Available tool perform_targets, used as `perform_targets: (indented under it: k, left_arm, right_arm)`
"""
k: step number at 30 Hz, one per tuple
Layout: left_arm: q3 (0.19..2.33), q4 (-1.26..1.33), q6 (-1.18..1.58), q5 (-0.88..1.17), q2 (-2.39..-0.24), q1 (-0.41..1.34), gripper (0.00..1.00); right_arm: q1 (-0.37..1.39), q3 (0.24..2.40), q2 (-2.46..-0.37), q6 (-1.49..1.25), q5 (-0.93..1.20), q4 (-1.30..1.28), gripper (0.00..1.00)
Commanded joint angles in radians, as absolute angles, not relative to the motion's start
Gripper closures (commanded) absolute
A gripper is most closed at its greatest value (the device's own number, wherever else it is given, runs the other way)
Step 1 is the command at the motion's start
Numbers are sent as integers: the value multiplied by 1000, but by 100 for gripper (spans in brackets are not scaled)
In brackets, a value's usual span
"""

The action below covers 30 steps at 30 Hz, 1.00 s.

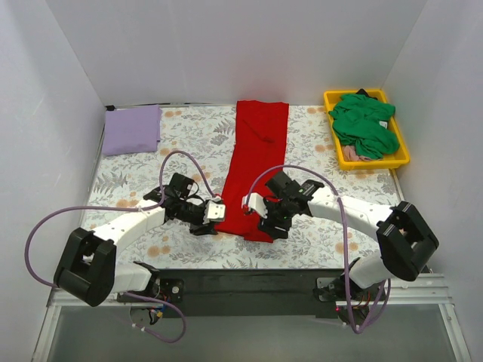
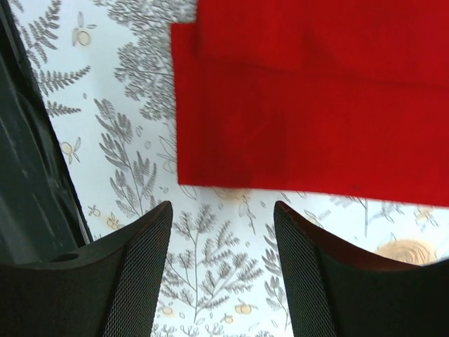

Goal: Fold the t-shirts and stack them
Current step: Fold the tshirt

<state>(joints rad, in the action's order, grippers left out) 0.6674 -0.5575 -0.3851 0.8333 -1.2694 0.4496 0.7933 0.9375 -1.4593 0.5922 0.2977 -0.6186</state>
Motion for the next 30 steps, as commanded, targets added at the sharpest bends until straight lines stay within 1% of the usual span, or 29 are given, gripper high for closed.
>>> perform_targets:
  k: [1, 5, 10, 19, 23, 26, 27, 29, 30]
  left_arm:
    - [634, -494, -479, 848, -1269, 448, 64]
    - [617, -480, -526, 851, -1270, 452, 64]
    - [594, -465, -595, 804, -1302, 468, 64]
    - [581, -404, -637, 746, -1384, 472, 62]
    - [583, -380, -604, 692, -1428, 485, 62]
    - [572, -380, -601, 663, -1437, 500, 62]
    - [571, -379, -603, 660, -1436, 509, 62]
    - [563, -380, -600, 650, -1431, 523, 67]
    - [558, -380, -594, 641, -1430, 538, 71]
  right_arm:
    - [859, 902, -1443, 611, 255, -532, 35]
    - [909, 894, -1477, 594, 242, -499, 39]
    - [936, 867, -1522, 586, 206, -456, 40]
    - [963, 812, -1572, 588, 167, -414, 42]
    - [974, 779, -1588, 586, 144, -387, 46]
    - [976, 759, -1594, 587, 120, -379, 57]
    - [977, 756, -1594, 589, 120, -379, 64]
    - [976, 750, -1592, 592, 120, -379, 72]
    - [976, 749, -1592, 594, 115, -380, 81]
